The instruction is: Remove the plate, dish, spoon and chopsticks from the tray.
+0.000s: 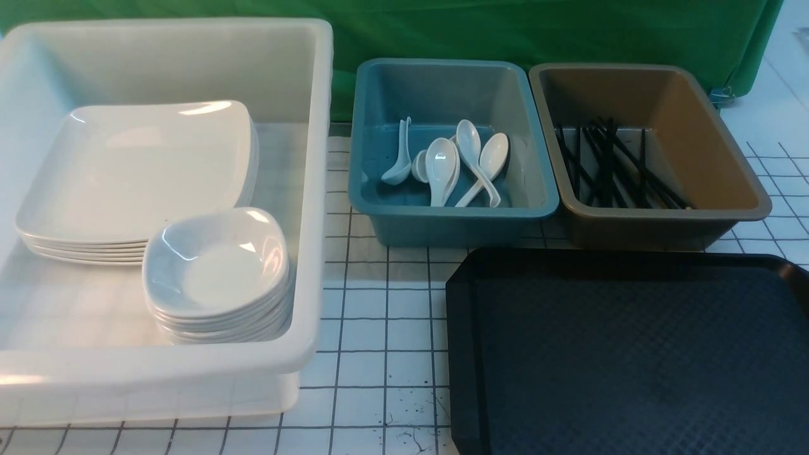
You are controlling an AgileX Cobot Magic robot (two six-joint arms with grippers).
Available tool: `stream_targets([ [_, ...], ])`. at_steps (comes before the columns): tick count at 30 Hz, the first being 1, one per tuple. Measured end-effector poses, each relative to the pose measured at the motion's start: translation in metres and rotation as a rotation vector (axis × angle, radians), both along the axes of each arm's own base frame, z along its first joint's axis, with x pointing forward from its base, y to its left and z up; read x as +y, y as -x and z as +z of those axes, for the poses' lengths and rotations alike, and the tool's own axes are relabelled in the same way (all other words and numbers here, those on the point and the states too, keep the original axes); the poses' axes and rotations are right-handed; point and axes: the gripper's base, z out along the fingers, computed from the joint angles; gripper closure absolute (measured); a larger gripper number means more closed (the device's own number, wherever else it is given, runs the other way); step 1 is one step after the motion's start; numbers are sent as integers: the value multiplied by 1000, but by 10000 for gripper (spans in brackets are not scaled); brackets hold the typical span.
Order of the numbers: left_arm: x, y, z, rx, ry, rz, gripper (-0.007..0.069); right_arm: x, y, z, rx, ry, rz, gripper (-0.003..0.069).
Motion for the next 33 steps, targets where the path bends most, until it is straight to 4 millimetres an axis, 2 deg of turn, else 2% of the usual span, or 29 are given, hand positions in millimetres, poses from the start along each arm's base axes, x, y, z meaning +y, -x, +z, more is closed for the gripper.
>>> stream_targets([
  [5,1,4,-31,-61,51,-9,627,0,0,0,0,0,0,450],
  [10,-1,1,-55,-16,73,-47,627,0,0,0,0,0,0,440],
  [18,-4,1,-56,-4,65,-114,624,0,0,0,-1,0,0,424],
  [33,-4,2,-63,70,45,-111,624,0,0,0,-1,0,0,420],
])
